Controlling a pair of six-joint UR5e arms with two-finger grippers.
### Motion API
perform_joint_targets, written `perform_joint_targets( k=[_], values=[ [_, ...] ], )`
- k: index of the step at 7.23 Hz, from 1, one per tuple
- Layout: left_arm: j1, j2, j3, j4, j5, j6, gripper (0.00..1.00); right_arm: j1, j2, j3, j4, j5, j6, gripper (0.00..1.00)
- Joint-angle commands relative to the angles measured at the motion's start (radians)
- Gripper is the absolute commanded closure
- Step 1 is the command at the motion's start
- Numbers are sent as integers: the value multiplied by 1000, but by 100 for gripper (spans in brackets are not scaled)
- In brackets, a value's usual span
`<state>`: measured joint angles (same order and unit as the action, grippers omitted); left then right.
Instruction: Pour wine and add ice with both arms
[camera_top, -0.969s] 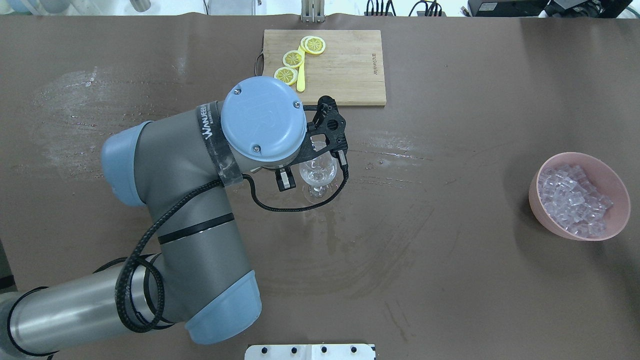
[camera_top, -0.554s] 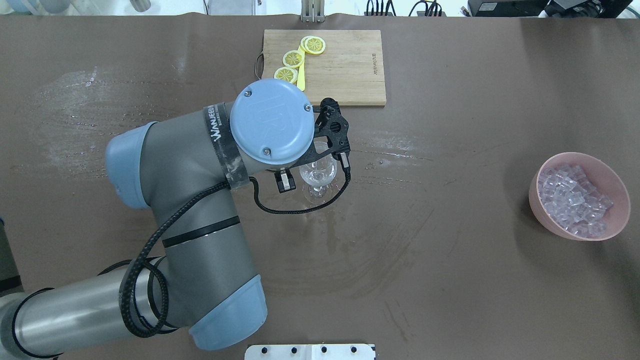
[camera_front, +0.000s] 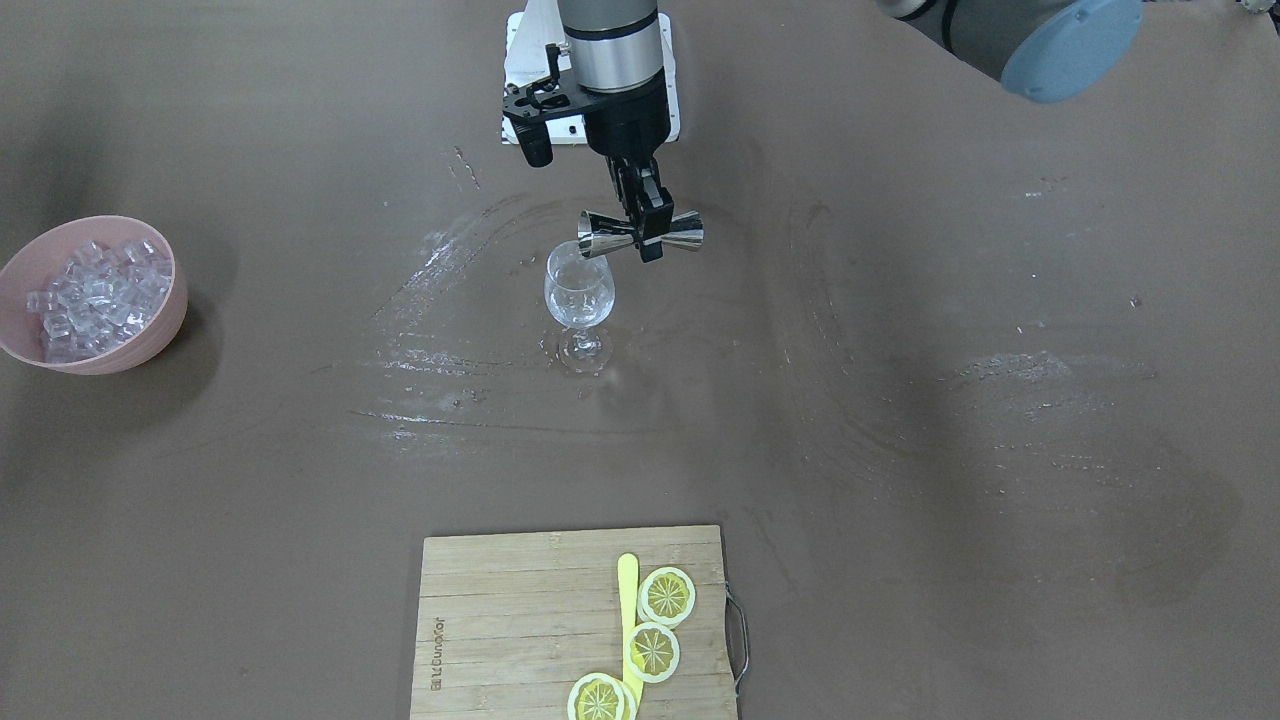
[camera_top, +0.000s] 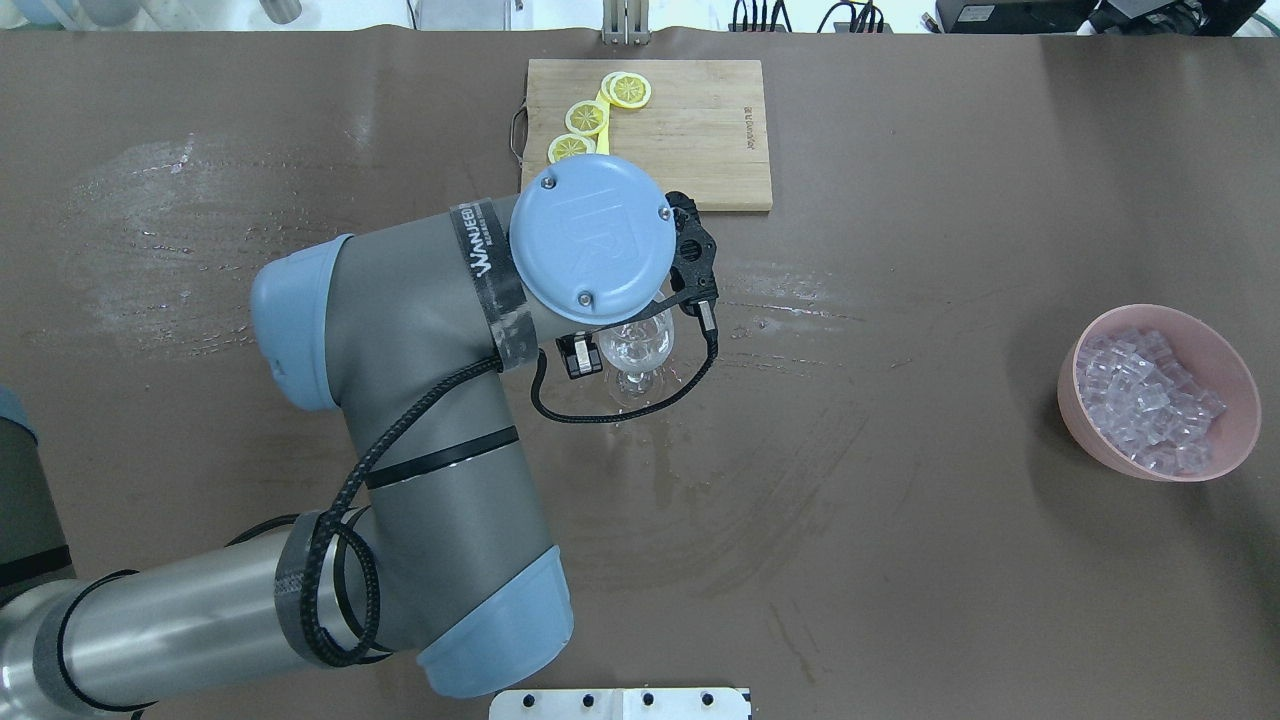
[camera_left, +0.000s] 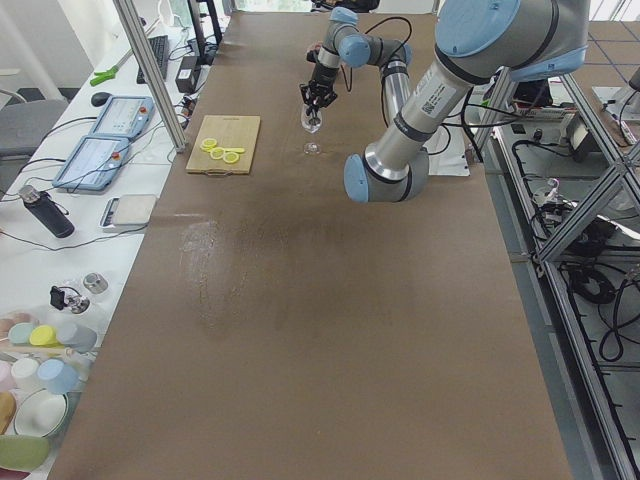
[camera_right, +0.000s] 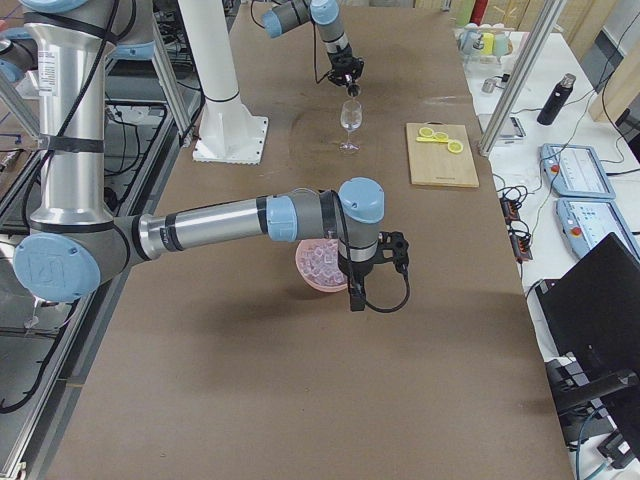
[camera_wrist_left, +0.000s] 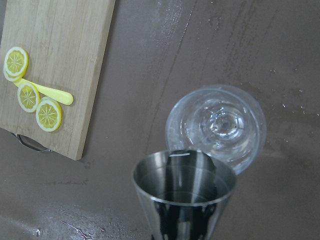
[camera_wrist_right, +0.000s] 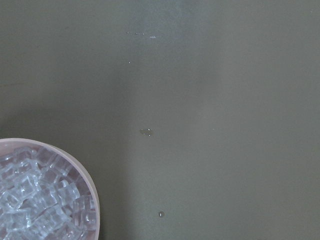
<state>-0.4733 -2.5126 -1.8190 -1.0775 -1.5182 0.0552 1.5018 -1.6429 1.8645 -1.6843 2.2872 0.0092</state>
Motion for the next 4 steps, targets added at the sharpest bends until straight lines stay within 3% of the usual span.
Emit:
perform_joint_targets(
  k=[1,4],
  values=[
    [11,-31,21,45,38,0,100,0,0,-1,0,0,0,0],
    [36,-75,35,128,84,0,100,0,0,-2,0,0,0,0]
  ],
)
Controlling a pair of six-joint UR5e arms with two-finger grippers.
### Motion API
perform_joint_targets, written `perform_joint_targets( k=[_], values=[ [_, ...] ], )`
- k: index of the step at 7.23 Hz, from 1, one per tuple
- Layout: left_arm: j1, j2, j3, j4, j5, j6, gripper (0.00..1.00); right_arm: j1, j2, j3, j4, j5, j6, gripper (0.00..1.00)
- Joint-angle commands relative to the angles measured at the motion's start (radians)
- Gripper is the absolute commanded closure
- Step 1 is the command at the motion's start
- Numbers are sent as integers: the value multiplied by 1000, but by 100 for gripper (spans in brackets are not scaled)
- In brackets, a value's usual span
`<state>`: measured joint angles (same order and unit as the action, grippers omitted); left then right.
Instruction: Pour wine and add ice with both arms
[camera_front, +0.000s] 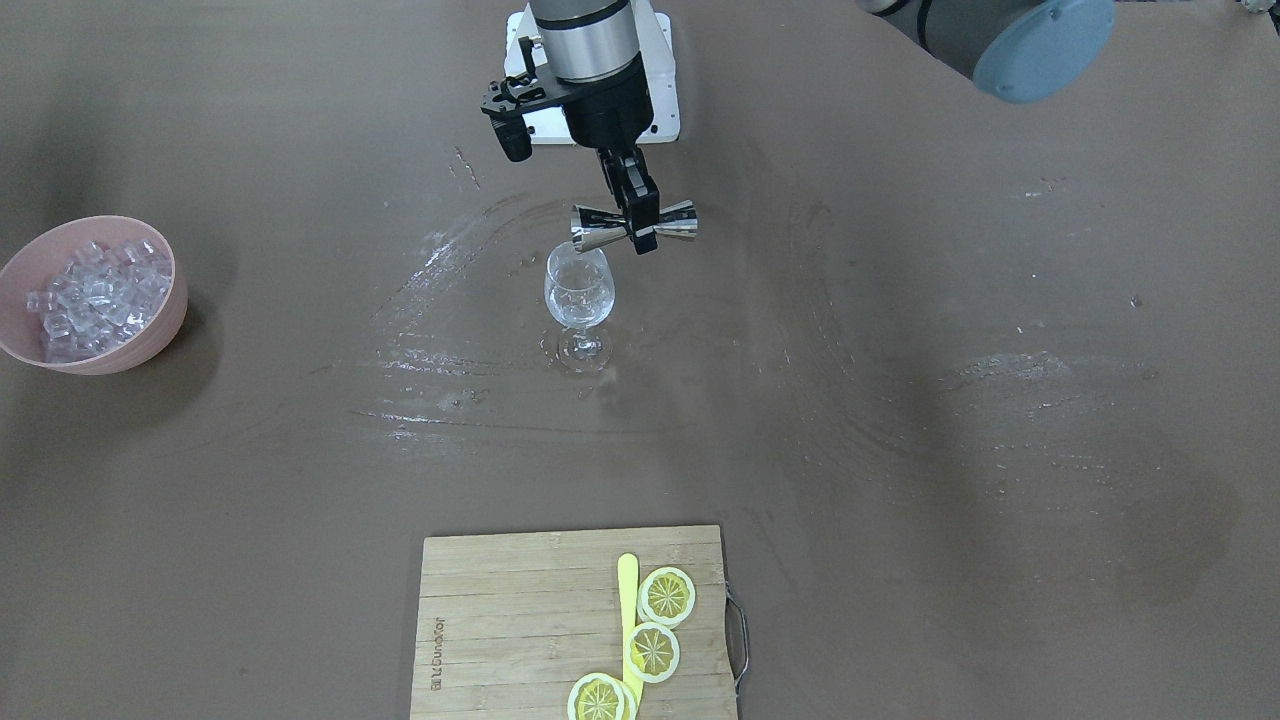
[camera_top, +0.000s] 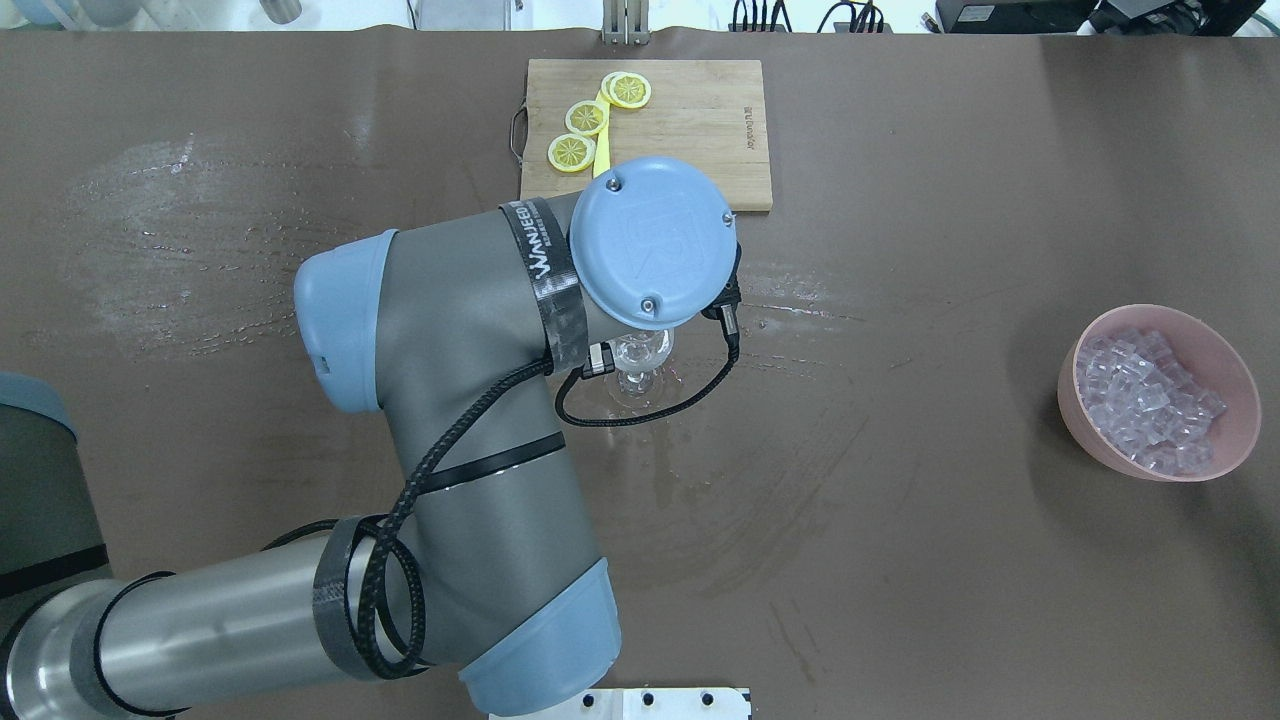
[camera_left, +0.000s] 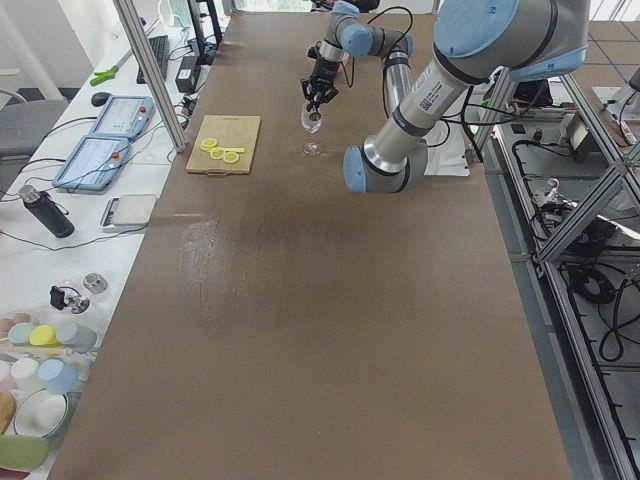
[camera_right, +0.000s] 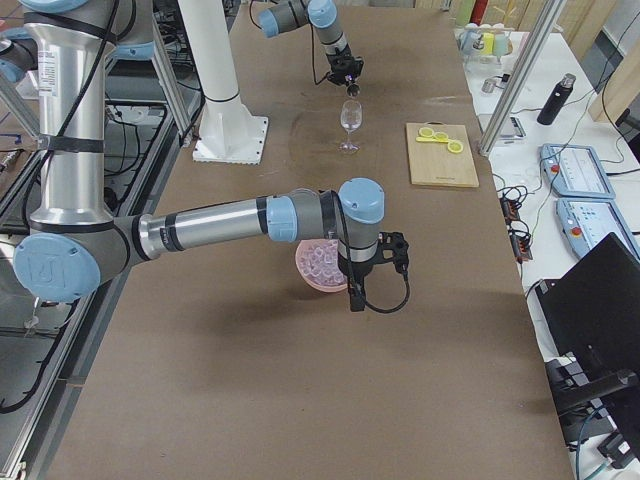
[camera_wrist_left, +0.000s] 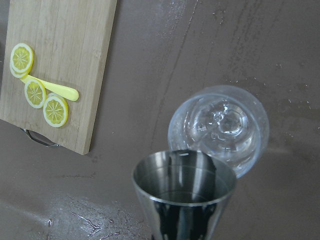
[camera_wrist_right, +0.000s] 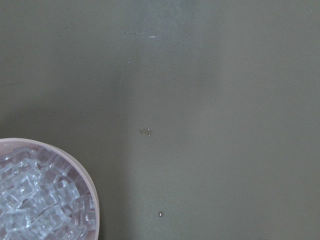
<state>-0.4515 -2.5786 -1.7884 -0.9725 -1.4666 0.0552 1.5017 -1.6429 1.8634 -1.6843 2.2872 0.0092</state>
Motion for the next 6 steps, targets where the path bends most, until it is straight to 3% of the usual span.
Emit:
perform_joint_targets(
  k=[1,6],
  values=[
    [14,-12,4,41,37,0,100,0,0,-1,0,0,0,0],
    [16,-51,41,64,37,0,100,0,0,0,0,0,0,0]
  ],
)
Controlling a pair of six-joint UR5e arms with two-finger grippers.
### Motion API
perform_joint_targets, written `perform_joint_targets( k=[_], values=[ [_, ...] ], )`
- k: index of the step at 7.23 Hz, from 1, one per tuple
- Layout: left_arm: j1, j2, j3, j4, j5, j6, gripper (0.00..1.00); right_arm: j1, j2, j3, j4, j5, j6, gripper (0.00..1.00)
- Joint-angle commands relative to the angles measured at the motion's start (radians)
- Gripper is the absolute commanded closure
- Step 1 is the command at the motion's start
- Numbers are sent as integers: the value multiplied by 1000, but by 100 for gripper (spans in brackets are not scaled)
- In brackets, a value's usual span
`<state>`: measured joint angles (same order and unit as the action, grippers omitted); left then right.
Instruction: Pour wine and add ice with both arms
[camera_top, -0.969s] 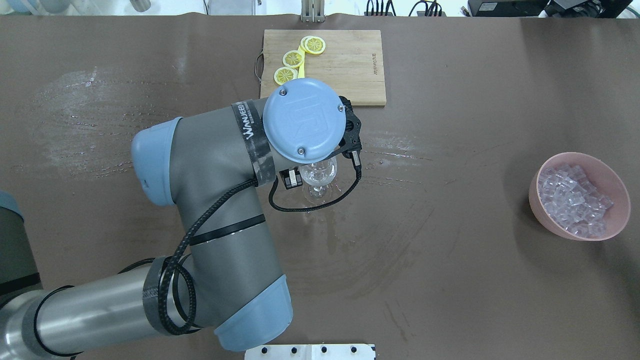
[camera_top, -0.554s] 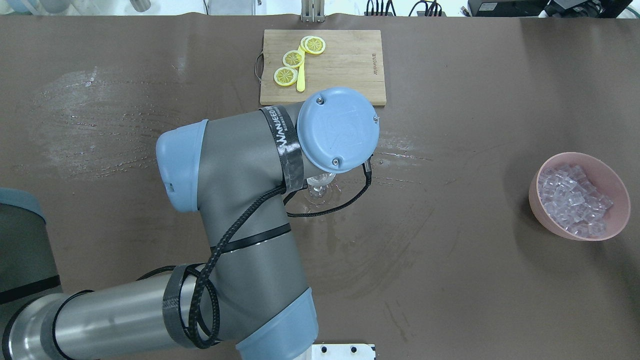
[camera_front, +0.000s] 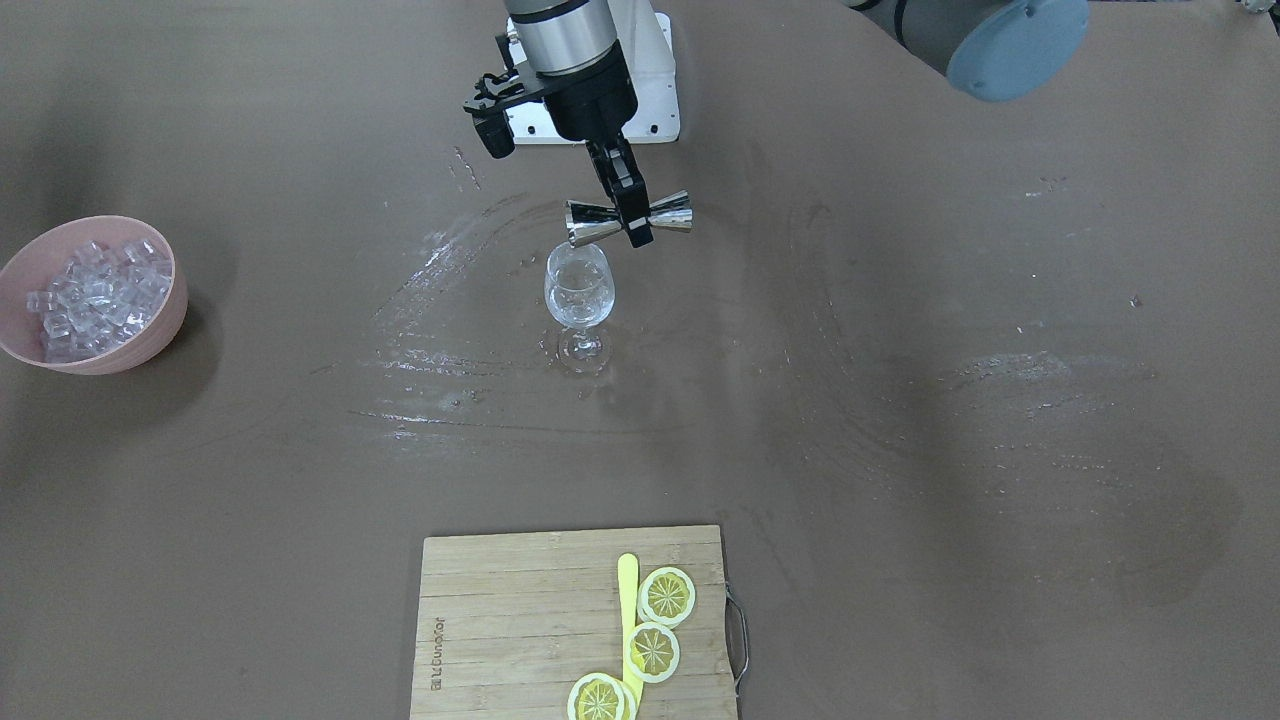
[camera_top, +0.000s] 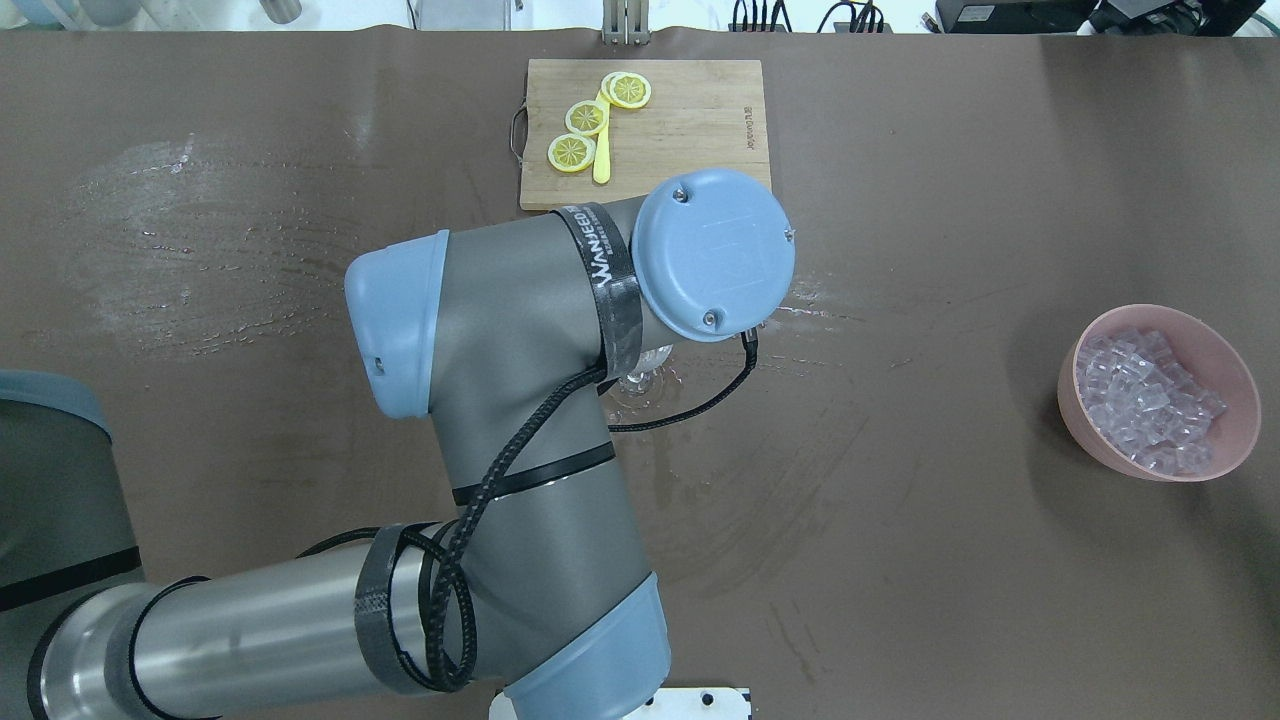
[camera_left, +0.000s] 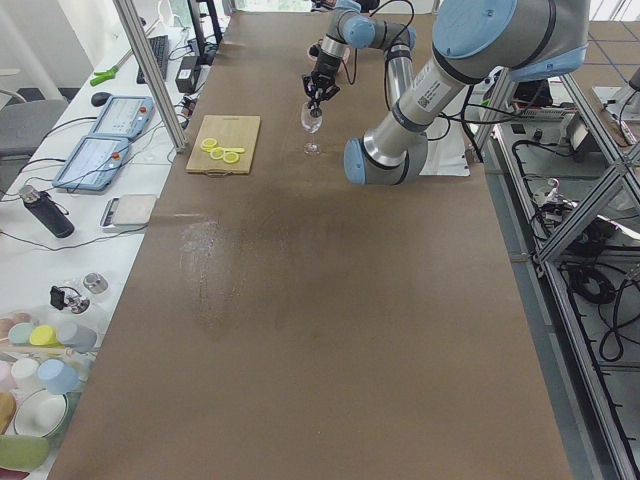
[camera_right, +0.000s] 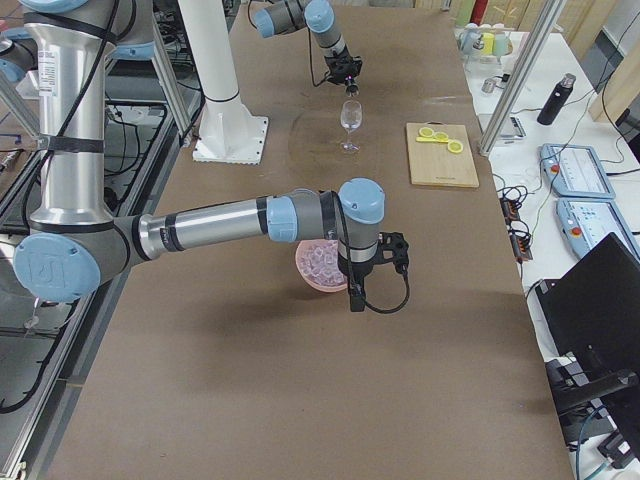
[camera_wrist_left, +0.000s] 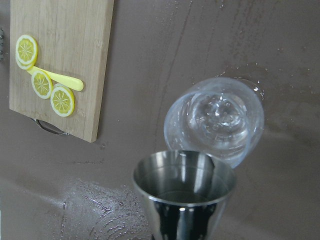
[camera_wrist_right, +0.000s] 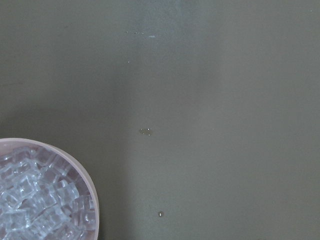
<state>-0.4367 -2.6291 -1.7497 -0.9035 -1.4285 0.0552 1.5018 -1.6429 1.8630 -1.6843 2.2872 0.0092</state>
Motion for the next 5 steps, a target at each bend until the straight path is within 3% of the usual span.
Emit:
perform_joint_targets(
  k=[1,4,5],
  values=[
    [0,1,-1,-9,-3,0,100,0,0,1,0,0,0,0],
    [-2,52,-17,-128,-12,0,100,0,0,1,0,0,0,0],
    [-4,82,-72,-161,-15,0,100,0,0,2,0,0,0,0]
  ],
)
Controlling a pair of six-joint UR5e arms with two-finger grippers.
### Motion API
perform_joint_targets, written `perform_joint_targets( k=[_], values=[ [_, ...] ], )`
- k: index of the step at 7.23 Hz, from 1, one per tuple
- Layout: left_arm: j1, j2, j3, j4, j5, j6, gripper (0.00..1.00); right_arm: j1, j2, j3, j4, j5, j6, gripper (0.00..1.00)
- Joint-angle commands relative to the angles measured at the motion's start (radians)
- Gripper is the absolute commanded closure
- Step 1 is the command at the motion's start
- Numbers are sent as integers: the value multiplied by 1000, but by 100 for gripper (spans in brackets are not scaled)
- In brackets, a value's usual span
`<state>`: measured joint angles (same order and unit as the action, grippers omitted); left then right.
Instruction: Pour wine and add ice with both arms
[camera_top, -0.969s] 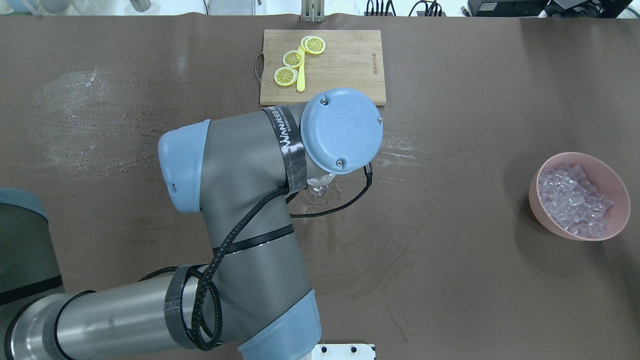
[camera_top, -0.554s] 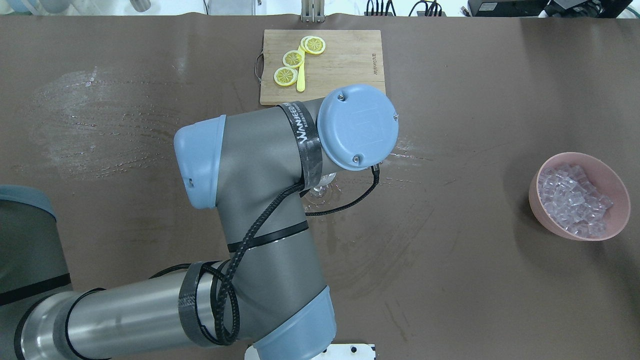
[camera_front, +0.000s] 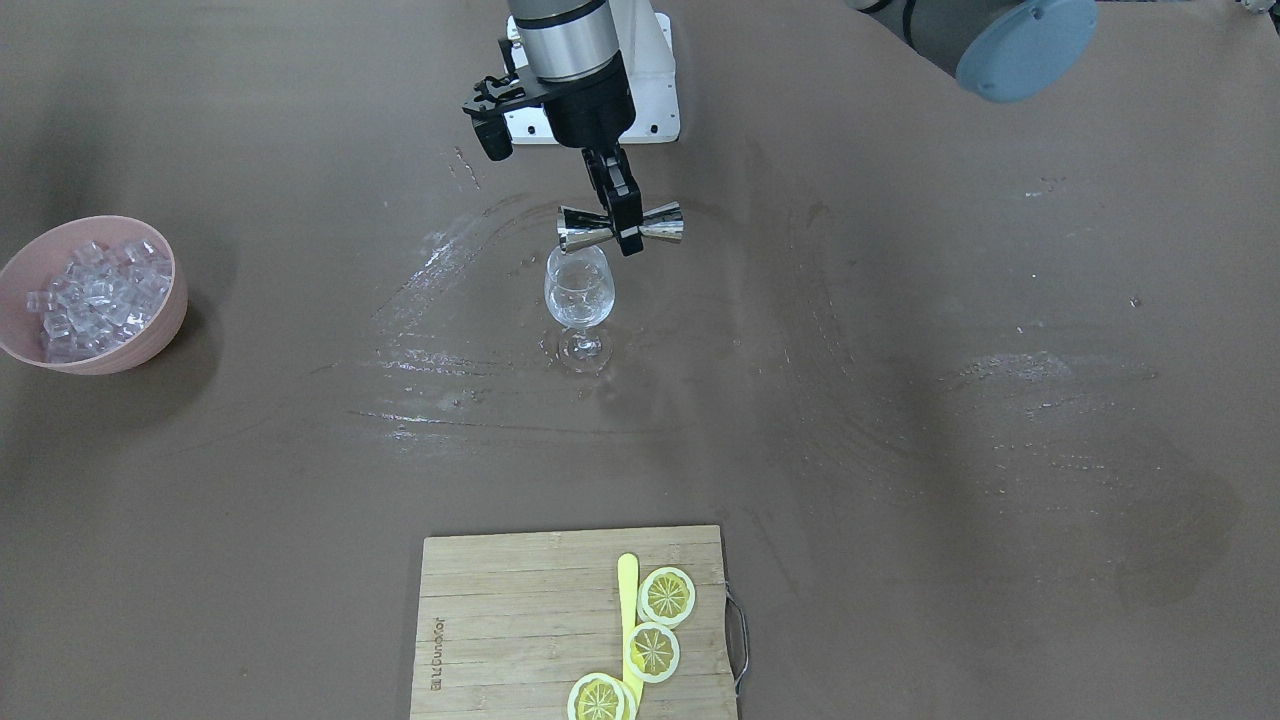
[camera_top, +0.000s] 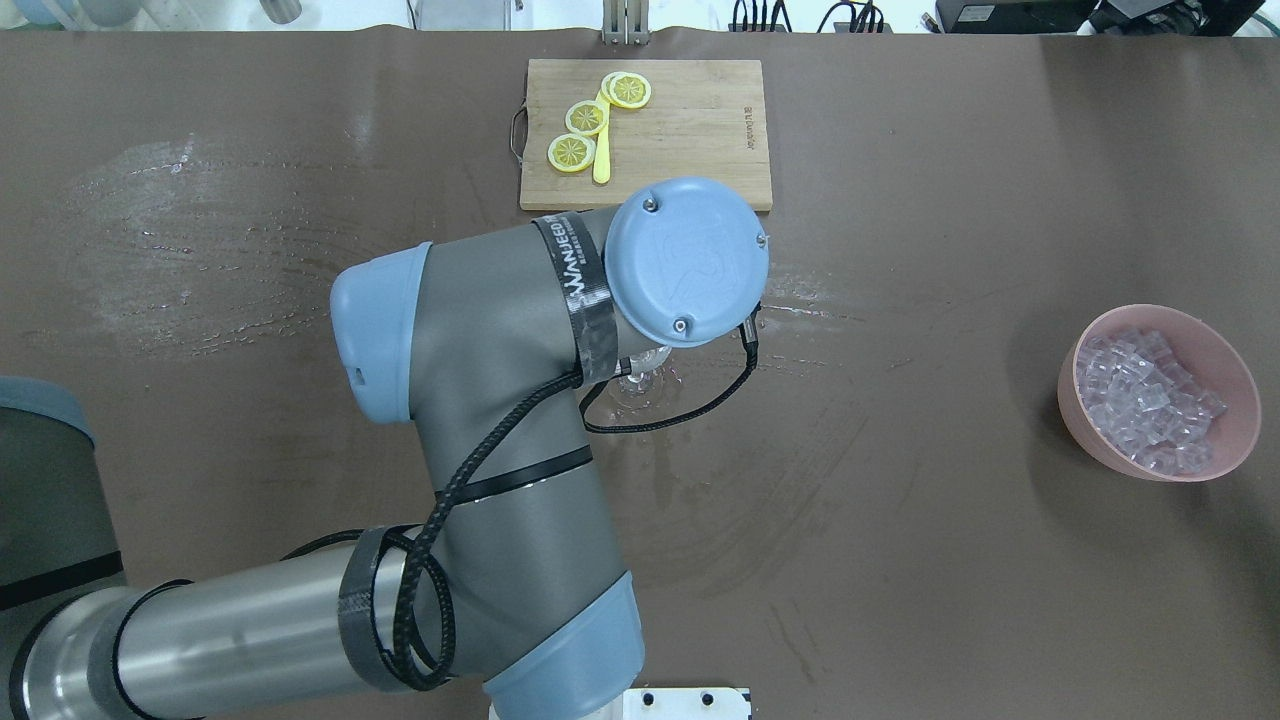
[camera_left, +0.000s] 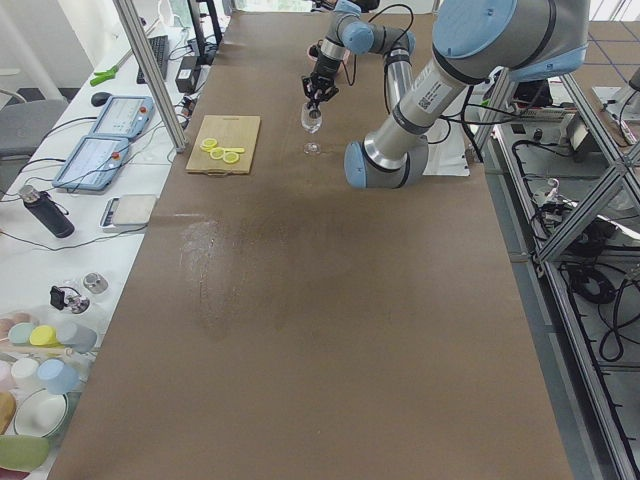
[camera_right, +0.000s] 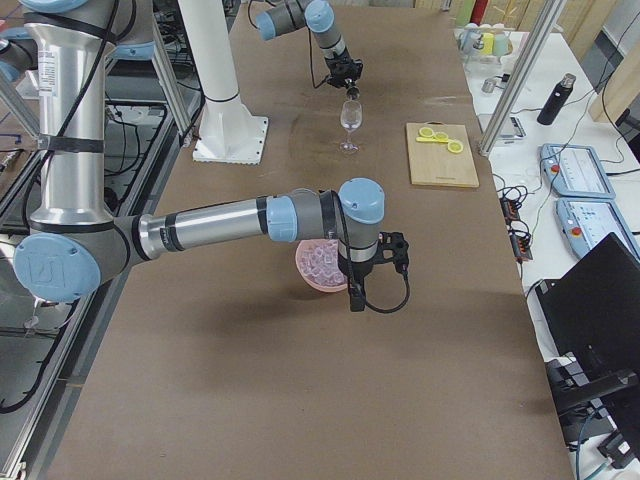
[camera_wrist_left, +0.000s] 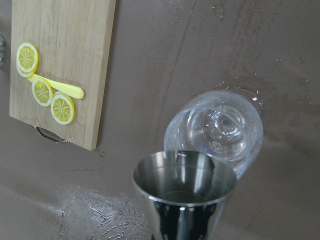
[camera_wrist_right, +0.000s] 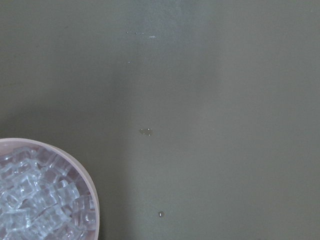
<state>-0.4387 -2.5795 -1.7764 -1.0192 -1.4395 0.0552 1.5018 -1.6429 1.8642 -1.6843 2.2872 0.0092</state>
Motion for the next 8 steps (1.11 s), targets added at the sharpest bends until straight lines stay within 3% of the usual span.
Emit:
perform_joint_targets(
  k=[1,4,8],
  values=[
    [-6,36,-85,-50,-4,0,100,0,0,3,0,0,0,0],
    [-41,77,-112,-129,-76,-82,100,0,0,3,2,0,-2,0],
    [-142,334,-195,-440,-188,-100,100,0,0,6,2,0,-2,0]
  ],
)
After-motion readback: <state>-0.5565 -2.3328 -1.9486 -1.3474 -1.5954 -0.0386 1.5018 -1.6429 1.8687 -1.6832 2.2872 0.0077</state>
